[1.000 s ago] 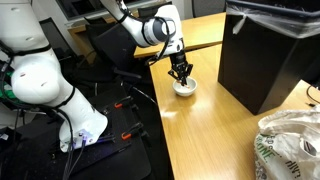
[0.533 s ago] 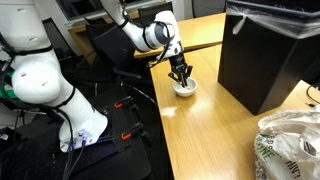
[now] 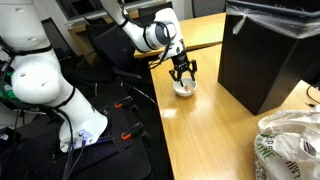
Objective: Place the orange marker inside the white bowl
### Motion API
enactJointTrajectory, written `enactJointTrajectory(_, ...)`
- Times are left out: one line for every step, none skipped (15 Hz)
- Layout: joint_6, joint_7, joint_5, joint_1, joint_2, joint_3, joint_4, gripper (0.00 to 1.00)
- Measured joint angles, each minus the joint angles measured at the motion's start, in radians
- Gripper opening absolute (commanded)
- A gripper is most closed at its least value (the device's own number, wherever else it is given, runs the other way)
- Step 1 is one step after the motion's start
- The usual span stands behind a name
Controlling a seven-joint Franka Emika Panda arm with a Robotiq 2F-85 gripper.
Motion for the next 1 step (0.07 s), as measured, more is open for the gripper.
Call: enactJointTrajectory(-0.003, -0.03, 0.021, -0.01, -0.016, 0.001, -0.009, 1.0)
